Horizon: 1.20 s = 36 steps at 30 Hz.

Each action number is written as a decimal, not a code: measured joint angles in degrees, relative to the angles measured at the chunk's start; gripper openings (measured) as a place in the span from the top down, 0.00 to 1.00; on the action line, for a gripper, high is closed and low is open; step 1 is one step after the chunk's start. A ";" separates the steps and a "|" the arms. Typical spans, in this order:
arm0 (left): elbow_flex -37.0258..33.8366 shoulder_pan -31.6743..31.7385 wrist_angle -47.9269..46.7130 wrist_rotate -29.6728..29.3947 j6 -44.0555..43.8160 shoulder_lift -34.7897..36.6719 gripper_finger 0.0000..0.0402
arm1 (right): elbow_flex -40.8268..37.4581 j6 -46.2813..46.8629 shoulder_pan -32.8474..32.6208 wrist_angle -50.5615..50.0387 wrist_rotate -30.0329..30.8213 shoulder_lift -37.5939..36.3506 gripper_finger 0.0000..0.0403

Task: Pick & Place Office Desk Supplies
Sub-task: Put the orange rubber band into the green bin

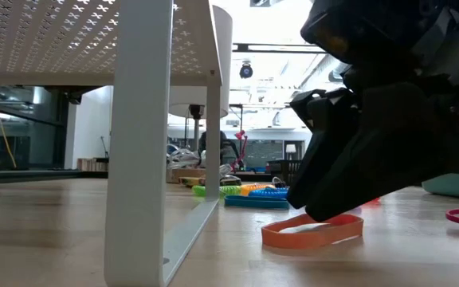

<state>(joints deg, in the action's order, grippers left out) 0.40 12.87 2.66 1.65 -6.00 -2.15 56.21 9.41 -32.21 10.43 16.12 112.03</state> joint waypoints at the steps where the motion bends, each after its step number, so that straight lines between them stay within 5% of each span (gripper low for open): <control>1: 0.00 0.02 0.00 0.00 0.00 0.00 0.73 | 0.00 0.02 0.00 -0.04 0.00 0.00 0.76; 36: 0.00 0.02 0.02 0.00 0.00 0.02 0.73 | 0.04 2.71 0.48 -2.86 -1.27 -0.09 0.80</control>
<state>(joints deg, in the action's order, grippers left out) 0.40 12.88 2.67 1.65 -6.00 -2.13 56.25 12.11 -31.73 7.57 14.85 111.93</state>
